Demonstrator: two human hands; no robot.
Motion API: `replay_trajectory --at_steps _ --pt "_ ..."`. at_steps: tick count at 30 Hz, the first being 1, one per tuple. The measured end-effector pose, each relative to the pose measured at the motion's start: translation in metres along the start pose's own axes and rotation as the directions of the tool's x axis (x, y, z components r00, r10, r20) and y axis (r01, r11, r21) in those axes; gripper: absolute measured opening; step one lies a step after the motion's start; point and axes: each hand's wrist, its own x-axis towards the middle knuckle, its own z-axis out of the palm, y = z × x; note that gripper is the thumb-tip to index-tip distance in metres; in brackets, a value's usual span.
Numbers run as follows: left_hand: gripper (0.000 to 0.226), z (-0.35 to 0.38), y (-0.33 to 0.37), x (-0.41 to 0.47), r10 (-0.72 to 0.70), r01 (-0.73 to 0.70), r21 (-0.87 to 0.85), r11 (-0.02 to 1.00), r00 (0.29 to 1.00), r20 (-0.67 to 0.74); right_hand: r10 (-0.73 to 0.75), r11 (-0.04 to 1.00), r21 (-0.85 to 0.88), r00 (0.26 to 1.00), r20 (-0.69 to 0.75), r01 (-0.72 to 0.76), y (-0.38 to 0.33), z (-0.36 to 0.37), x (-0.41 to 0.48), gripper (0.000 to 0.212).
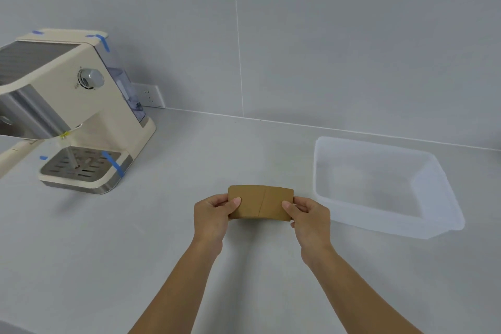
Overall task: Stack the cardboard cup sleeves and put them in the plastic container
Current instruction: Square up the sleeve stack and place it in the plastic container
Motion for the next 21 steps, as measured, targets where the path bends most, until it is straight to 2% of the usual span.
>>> replay_trajectory --at_steps 4,8,16,17,19,21 --pt "0.015 0.001 -0.001 0.017 -0.024 0.023 0.05 0.998 1.0 0.004 -0.006 1.0 -0.019 0.998 -0.062 0.005 0.002 0.013 0.009 0.014" --pt "0.01 0.004 -0.003 0.03 -0.075 0.075 0.097 0.992 0.997 0.001 -0.008 0.998 -0.071 0.995 -0.104 0.0 0.003 0.018 0.016 0.01" --pt "0.006 0.005 -0.009 0.044 -0.165 0.159 0.203 0.966 0.986 0.012 0.055 0.989 -0.132 0.993 -0.104 -0.068 0.008 0.021 0.021 0.007" --pt "0.011 0.005 -0.007 0.046 -0.172 0.164 0.219 0.962 0.985 0.019 0.053 0.987 -0.148 0.993 -0.101 -0.068 0.008 0.022 0.022 0.004" --pt "0.022 0.005 -0.005 0.05 -0.198 0.183 0.263 0.947 0.98 0.032 0.052 0.979 -0.193 0.994 -0.091 -0.069 0.008 0.023 0.022 0.006" --pt "0.021 0.004 0.0 0.053 -0.226 0.202 0.296 0.933 0.973 0.05 0.065 0.961 -0.263 0.994 -0.088 -0.086 0.009 0.026 0.022 0.023"
